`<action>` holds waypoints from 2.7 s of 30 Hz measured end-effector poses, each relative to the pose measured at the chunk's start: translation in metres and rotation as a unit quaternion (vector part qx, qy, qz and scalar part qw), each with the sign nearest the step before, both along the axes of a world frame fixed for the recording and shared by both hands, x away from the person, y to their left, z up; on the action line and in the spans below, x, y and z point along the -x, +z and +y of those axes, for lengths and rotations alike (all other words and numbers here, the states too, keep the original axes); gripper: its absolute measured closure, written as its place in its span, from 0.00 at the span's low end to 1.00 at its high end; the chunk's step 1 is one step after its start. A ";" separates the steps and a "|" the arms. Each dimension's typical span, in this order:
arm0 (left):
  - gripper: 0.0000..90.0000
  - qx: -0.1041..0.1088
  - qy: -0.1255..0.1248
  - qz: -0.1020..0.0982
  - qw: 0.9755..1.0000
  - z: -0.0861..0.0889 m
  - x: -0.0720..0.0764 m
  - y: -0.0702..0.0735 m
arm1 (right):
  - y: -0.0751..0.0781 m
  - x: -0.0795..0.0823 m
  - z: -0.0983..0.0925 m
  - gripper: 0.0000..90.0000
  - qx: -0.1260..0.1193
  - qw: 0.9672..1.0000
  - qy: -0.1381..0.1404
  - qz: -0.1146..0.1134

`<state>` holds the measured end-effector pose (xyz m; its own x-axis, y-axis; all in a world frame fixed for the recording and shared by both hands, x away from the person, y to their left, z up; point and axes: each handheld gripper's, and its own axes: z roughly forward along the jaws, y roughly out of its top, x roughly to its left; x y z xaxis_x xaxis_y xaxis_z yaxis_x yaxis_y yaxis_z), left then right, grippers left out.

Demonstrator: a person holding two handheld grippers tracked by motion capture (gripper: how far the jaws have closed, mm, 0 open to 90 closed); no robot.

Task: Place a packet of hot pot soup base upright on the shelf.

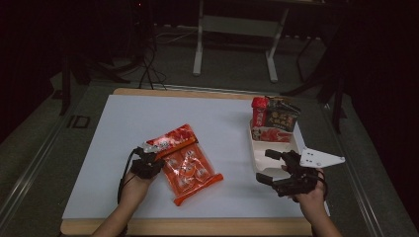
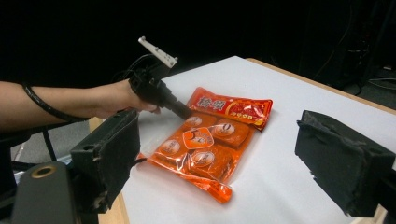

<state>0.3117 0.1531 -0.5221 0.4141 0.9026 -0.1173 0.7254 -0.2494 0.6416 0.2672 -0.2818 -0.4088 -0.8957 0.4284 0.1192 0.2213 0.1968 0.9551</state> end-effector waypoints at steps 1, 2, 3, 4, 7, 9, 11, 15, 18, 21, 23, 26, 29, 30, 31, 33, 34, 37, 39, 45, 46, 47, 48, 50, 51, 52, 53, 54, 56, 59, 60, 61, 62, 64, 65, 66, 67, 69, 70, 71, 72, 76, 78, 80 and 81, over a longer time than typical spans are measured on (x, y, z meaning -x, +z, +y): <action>1.00 0.000 0.000 0.000 1.000 0.000 0.000 0.000 | 0.000 0.000 0.000 0.15 0.000 1.000 0.000 0.000; 1.00 -0.002 0.000 -0.002 1.000 -0.002 -0.001 0.000 | 0.000 0.000 0.000 0.15 0.000 1.000 -0.001 -0.001; 1.00 -0.005 0.001 -0.003 1.000 -0.004 -0.002 0.000 | 0.000 0.000 0.000 0.15 -0.001 1.000 -0.001 0.000; 1.00 -0.010 -0.001 -0.005 1.000 -0.005 -0.003 0.000 | 0.000 0.000 -0.001 0.15 -0.002 1.000 0.000 0.001; 1.00 -0.005 -0.012 -0.010 1.000 -0.011 -0.009 -0.001 | 0.000 0.000 0.000 0.15 -0.001 1.000 0.000 0.000; 1.00 -0.004 -0.014 -0.011 1.000 -0.013 -0.011 -0.002 | 0.000 0.000 0.000 0.15 0.000 1.000 -0.001 0.000; 1.00 -0.010 -0.024 -0.012 1.000 -0.018 -0.015 -0.001 | 0.000 0.000 0.000 0.15 -0.001 1.000 0.000 0.000; 1.00 -0.006 -0.037 -0.011 0.999 -0.028 -0.022 -0.001 | 0.000 -0.001 -0.001 0.15 -0.002 1.000 -0.001 0.001; 1.00 -0.009 -0.046 -0.011 0.999 -0.037 -0.027 -0.001 | 0.000 -0.001 -0.001 0.15 -0.002 1.000 -0.001 0.000; 1.00 -0.013 -0.051 -0.014 0.998 -0.045 -0.031 0.000 | 0.000 0.000 -0.002 0.15 -0.002 1.000 -0.002 0.000; 1.00 -0.018 -0.057 -0.013 0.998 -0.049 -0.034 0.000 | 0.000 0.000 -0.003 0.15 -0.002 1.000 -0.003 0.001; 1.00 -0.019 -0.061 -0.012 0.998 -0.055 -0.036 0.001 | -0.001 0.000 -0.003 0.15 -0.003 1.000 -0.003 0.002; 1.00 -0.018 -0.071 -0.012 0.997 -0.064 -0.038 0.001 | 0.000 0.000 -0.003 0.15 -0.003 1.000 -0.002 0.002; 1.00 -0.018 -0.071 -0.012 0.997 -0.064 -0.038 0.001 | 0.000 0.000 -0.003 0.15 -0.003 1.000 -0.002 0.002; 1.00 -0.013 -0.074 -0.010 0.997 -0.066 -0.039 0.001 | 0.000 0.000 -0.003 0.15 -0.003 1.000 -0.002 0.001; 1.00 -0.018 -0.082 -0.017 0.996 -0.072 -0.039 0.000 | -0.001 0.000 -0.003 0.15 -0.002 1.000 -0.002 0.002; 1.00 -0.018 -0.082 -0.017 0.996 -0.072 -0.039 0.000 | -0.001 0.000 -0.003 0.15 -0.002 1.000 -0.002 0.001; 1.00 -0.022 -0.082 -0.016 0.996 -0.073 -0.040 0.001 | -0.001 0.000 -0.004 0.15 -0.001 1.000 -0.003 0.001; 1.00 -0.023 -0.079 -0.017 0.996 -0.072 -0.041 0.004 | 0.000 -0.001 -0.005 0.15 -0.003 1.000 -0.005 0.002; 1.00 -0.012 -0.074 -0.025 0.997 -0.079 -0.048 0.013 | 0.000 0.000 -0.006 0.15 -0.004 1.000 -0.006 0.001; 1.00 -0.018 -0.074 -0.028 0.997 -0.088 -0.055 0.014 | 0.000 0.001 -0.006 0.15 -0.004 1.000 -0.005 0.000; 1.00 -0.020 -0.074 -0.027 0.997 -0.091 -0.059 0.013 | 0.000 0.001 -0.006 0.15 -0.003 1.000 -0.006 0.000; 1.00 -0.019 -0.072 -0.025 0.997 -0.093 -0.062 0.013 | 0.000 0.001 -0.006 0.15 -0.003 1.000 -0.006 0.001; 1.00 -0.017 -0.066 -0.025 0.997 -0.096 -0.068 0.013 | -0.001 0.001 -0.007 0.15 -0.004 1.000 -0.006 0.002; 1.00 -0.020 -0.063 -0.025 0.997 -0.098 -0.071 0.012 | -0.002 0.000 -0.008 0.15 -0.004 1.000 -0.006 0.002; 1.00 -0.021 -0.060 -0.024 0.998 -0.100 -0.074 0.011 | -0.002 0.001 -0.008 0.15 -0.004 1.000 -0.007 0.002; 1.00 -0.028 -0.059 -0.024 0.998 -0.101 -0.076 0.011 | -0.002 0.001 -0.008 0.15 -0.005 1.000 -0.006 0.003; 1.00 -0.033 -0.059 -0.021 0.998 -0.103 -0.079 0.009 | -0.002 0.001 -0.008 0.15 -0.005 1.000 -0.006 0.003; 1.00 -0.041 -0.057 -0.016 0.997 -0.105 -0.083 0.005 | -0.003 0.001 -0.008 0.15 -0.003 1.000 -0.005 0.002; 1.00 -0.048 -0.059 -0.008 0.997 -0.106 -0.086 0.002 | -0.003 0.001 -0.008 0.15 -0.002 1.000 -0.005 0.002; 1.00 -0.047 -0.065 -0.004 0.997 -0.107 -0.086 0.002 | -0.003 0.001 -0.008 0.15 -0.003 1.000 -0.005 0.003; 1.00 -0.048 -0.074 -0.002 0.996 -0.108 -0.085 0.002 | -0.003 0.001 -0.008 0.15 -0.003 1.000 -0.005 0.003; 1.00 -0.049 -0.079 -0.001 0.996 -0.109 -0.084 0.002 | -0.003 0.001 -0.008 0.15 -0.002 1.000 -0.006 0.002; 1.00 -0.047 -0.086 0.002 0.995 -0.112 -0.082 0.002 | -0.003 0.001 -0.008 0.15 -0.004 1.000 -0.005 0.003; 1.00 -0.054 -0.088 -0.001 0.995 -0.114 -0.081 0.002 | -0.003 0.001 -0.008 0.15 -0.004 1.000 -0.005 0.003; 1.00 -0.056 -0.090 0.000 0.994 -0.114 -0.081 0.002 | -0.002 0.002 -0.007 0.15 -0.003 1.000 -0.005 0.001; 1.00 -0.054 -0.089 0.000 0.995 -0.114 -0.081 0.002 | -0.002 0.002 -0.007 0.15 -0.003 1.000 -0.004 0.001; 1.00 -0.054 -0.089 0.000 0.995 -0.114 -0.081 0.002 | -0.002 0.002 -0.007 0.15 -0.003 1.000 -0.004 0.001; 1.00 -0.055 -0.090 -0.003 0.994 -0.114 -0.078 0.001 | -0.002 0.003 -0.007 0.15 -0.003 1.000 -0.004 0.000; 1.00 -0.057 -0.093 -0.006 0.994 -0.114 -0.077 0.000 | -0.002 0.003 -0.007 0.15 -0.003 1.000 -0.004 0.000; 1.00 -0.054 -0.092 -0.004 0.994 -0.114 -0.076 0.000 | -0.002 0.003 -0.007 0.15 -0.004 1.000 -0.004 0.001; 1.00 -0.057 -0.108 -0.008 0.993 -0.117 -0.069 0.000 | -0.002 0.002 -0.008 0.15 -0.006 1.000 -0.005 0.003; 1.00 -0.056 -0.114 -0.007 0.992 -0.119 -0.065 0.000 | -0.002 0.002 -0.007 0.15 -0.005 1.000 -0.005 0.002; 1.00 -0.053 -0.116 -0.006 0.992 -0.120 -0.063 0.000 | -0.002 0.002 -0.007 0.15 -0.006 1.000 -0.005 0.002; 1.00 -0.053 -0.116 -0.006 0.992 -0.120 -0.063 0.000 | -0.002 0.002 -0.007 0.15 -0.006 1.000 -0.004 0.003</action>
